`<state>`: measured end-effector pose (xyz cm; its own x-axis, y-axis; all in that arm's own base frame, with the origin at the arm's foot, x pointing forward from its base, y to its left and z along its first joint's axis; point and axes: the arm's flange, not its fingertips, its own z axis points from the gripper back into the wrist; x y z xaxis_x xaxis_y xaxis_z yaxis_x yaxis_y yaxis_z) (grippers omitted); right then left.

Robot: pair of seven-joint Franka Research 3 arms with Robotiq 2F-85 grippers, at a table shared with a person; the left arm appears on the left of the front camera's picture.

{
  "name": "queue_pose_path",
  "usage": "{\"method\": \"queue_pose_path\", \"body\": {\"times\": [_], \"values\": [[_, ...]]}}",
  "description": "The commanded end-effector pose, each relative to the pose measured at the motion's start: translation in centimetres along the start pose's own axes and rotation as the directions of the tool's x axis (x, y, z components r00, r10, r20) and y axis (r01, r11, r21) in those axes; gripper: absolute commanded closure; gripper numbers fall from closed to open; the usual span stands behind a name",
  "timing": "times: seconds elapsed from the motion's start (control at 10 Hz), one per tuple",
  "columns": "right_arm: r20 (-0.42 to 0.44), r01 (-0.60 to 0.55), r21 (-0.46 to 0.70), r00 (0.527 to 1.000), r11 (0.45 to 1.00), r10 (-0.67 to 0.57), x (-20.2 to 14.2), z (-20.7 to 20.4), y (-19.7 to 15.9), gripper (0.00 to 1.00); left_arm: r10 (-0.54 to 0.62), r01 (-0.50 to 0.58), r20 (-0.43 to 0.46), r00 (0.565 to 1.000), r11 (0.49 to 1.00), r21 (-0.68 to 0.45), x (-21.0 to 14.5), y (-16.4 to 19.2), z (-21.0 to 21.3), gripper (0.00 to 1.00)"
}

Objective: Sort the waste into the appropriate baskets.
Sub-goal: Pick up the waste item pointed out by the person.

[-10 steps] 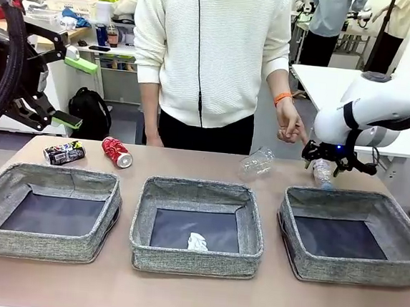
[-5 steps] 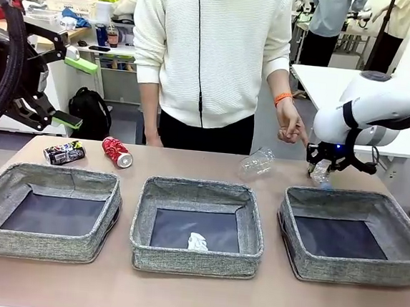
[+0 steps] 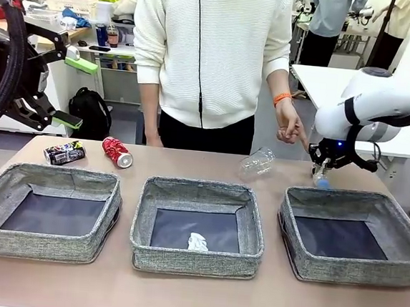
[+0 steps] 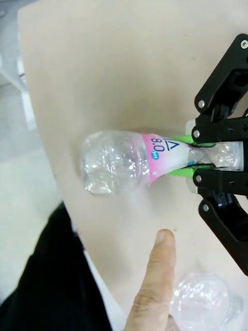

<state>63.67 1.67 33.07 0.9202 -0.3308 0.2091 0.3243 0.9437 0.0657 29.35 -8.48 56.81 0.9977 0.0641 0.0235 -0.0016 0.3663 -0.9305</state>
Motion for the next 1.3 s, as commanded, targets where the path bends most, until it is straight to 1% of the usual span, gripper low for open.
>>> {"method": "queue_pose_path", "body": {"times": [0.0,0.1,0.2,0.3,0.4,0.5,0.6,0.7,0.8,0.9,1.0,1.1,1.2], "values": [[-0.016,0.103,-0.148,0.994,0.984,-0.106,-1.3,0.2,-0.6,1.00,-0.015,0.014,-0.002,1.000,1.000,-0.021,0.0,-0.1,-0.1,0.00],[0.057,0.147,-0.166,0.989,0.975,-0.140,-1.9,1.9,-0.9,1.00,-0.015,0.014,-0.002,1.000,1.000,-0.021,0.0,-0.1,-0.1,0.00],[0.192,0.227,-0.198,0.963,0.954,-0.189,-2.8,4.8,-2.0,1.00,-0.015,0.014,-0.002,1.000,1.000,-0.021,0.0,-0.1,-0.1,0.00],[0.281,0.274,-0.178,0.934,0.945,-0.218,-4.0,8.6,-3.9,1.00,-0.015,0.014,-0.002,1.000,1.000,-0.021,0.0,-0.1,-0.1,0.00],[0.248,0.199,-0.024,0.951,0.980,-0.187,-5.5,12.0,-5.1,1.00,-0.015,0.014,-0.002,1.000,1.000,-0.021,0.0,-0.1,-0.1,0.00],[0.224,0.099,0.117,0.967,0.988,-0.123,-7.2,15.3,-5.8,1.00,-0.015,0.014,-0.002,1.000,1.000,-0.021,0.0,-0.1,-0.1,0.00],[0.253,0.018,0.202,0.965,0.979,-0.070,-8.7,18.3,-6.3,1.00,-0.015,0.014,-0.002,1.000,1.000,-0.021,0.0,-0.1,-0.1,0.00],[0.232,-0.122,0.331,0.972,0.936,0.045,-10.7,21.2,-6.4,1.00,-0.015,0.014,-0.002,1.000,1.000,-0.021,0.0,-0.1,-0.1,0.00],[0.204,-0.222,0.408,0.968,0.885,0.149,-12.5,22.9,-6.0,1.00,-0.015,0.014,-0.002,1.000,1.000,-0.021,0.0,-0.1,-0.1,0.00],[0.210,-0.309,0.360,0.946,0.880,0.246,-16.0,24.6,-5.0,1.00,-0.015,0.014,-0.002,1.000,1.000,-0.021,0.0,-0.1,-0.1,0.00],[0.223,-0.446,0.306,0.893,0.841,0.392,-19.6,25.7,-3.8,1.00,-0.015,0.014,-0.002,1.000,1.000,-0.021,0.0,-0.1,-0.1,0.00],[0.226,-0.531,0.290,0.846,0.796,0.483,-22.0,25.7,-3.0,1.00,-0.015,0.014,-0.002,1.000,1.000,-0.021,0.0,-0.1,-0.1,0.00],[0.251,-0.322,0.359,0.937,0.876,0.242,-17.8,25.6,-2.6,1.00,-0.015,0.014,-0.002,1.000,1.000,-0.021,0.0,-0.1,-0.1,0.00]]}}
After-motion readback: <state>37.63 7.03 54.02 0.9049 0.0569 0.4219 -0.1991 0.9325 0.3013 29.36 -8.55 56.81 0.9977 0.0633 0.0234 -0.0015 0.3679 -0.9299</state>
